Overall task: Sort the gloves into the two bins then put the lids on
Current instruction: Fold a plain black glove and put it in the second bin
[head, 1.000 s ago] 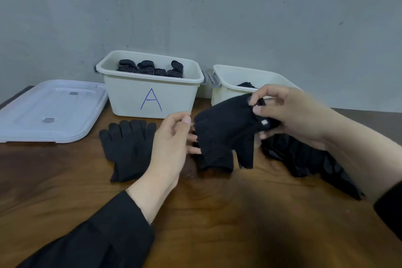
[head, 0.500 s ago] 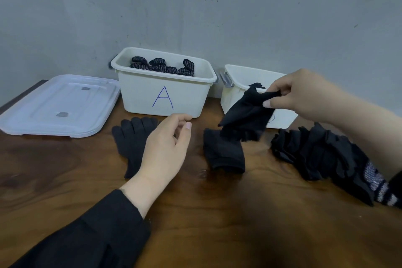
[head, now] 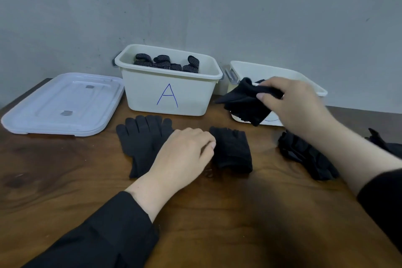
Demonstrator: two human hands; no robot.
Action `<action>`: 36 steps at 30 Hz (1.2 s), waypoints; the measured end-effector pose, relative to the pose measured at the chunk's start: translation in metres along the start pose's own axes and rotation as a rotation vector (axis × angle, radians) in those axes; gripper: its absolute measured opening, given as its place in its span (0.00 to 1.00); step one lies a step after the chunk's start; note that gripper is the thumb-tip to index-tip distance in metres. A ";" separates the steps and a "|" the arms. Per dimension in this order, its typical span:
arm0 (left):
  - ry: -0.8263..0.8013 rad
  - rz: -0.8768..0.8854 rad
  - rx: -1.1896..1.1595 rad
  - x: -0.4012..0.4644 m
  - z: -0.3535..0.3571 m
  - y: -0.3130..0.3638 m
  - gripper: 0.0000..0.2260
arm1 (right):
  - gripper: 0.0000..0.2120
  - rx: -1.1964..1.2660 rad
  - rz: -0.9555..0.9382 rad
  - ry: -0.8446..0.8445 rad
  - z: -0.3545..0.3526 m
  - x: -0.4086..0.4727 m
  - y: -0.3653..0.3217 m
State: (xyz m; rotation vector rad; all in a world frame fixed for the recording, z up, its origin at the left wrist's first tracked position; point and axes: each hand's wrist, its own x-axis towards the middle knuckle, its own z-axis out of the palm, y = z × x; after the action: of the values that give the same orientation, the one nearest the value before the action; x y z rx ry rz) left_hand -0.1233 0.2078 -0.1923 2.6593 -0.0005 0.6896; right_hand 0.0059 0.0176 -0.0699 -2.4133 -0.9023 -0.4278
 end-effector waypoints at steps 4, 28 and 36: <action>0.139 -0.067 -0.051 -0.001 -0.001 -0.001 0.10 | 0.12 -0.047 -0.084 -0.214 0.054 -0.059 0.016; -0.097 0.000 -0.056 0.004 0.022 0.010 0.14 | 0.19 0.350 0.087 -0.138 0.088 -0.105 0.059; 0.181 -0.248 -0.403 0.023 0.030 0.024 0.09 | 0.09 0.355 0.301 -0.104 0.089 -0.103 0.067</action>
State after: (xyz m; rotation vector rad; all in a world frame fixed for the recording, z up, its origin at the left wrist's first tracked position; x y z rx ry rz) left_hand -0.0916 0.1767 -0.1964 2.1608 0.2140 0.7538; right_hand -0.0142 -0.0268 -0.2128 -2.2037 -0.5832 -0.0252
